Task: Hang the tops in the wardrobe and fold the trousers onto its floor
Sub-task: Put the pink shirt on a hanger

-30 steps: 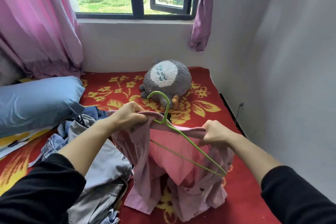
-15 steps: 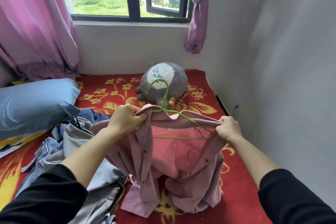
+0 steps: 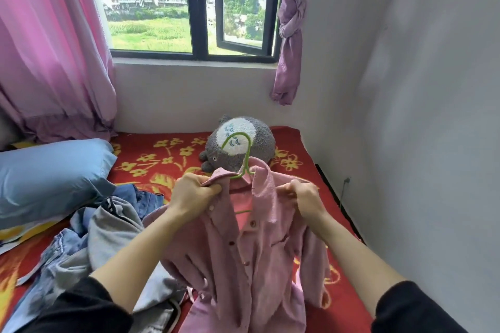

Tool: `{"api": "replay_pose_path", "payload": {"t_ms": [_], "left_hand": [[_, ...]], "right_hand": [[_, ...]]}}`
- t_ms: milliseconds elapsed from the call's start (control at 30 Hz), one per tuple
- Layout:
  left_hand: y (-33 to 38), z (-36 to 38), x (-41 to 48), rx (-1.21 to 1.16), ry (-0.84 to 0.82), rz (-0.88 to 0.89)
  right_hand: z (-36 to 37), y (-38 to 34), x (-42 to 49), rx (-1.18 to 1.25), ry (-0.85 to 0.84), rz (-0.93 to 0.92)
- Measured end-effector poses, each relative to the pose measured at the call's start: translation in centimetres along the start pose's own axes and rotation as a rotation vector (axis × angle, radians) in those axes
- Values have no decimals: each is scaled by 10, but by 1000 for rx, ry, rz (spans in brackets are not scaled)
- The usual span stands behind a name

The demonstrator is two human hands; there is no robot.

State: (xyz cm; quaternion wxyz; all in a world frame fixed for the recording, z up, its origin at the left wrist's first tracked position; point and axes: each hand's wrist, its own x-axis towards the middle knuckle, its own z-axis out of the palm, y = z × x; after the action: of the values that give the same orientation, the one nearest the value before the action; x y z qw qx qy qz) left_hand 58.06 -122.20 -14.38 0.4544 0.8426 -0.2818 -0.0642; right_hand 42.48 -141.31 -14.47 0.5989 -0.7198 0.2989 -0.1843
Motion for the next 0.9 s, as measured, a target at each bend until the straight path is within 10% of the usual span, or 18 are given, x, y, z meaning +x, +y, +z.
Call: {"api": "replay_pose_path", "payload": {"t_ms": [67, 167, 500, 900], "left_hand": [[7, -16, 2, -53, 43, 6], [17, -37, 8, -137, 94, 12], [72, -119, 5, -174, 202, 129], [112, -192, -117, -322, 605, 169]], "right_hand": [[-8, -7, 9, -581, 274, -246], [-6, -19, 23, -954, 240, -370], [27, -120, 20, -397, 420, -627], [46, -169, -23, -299, 346, -775]]}}
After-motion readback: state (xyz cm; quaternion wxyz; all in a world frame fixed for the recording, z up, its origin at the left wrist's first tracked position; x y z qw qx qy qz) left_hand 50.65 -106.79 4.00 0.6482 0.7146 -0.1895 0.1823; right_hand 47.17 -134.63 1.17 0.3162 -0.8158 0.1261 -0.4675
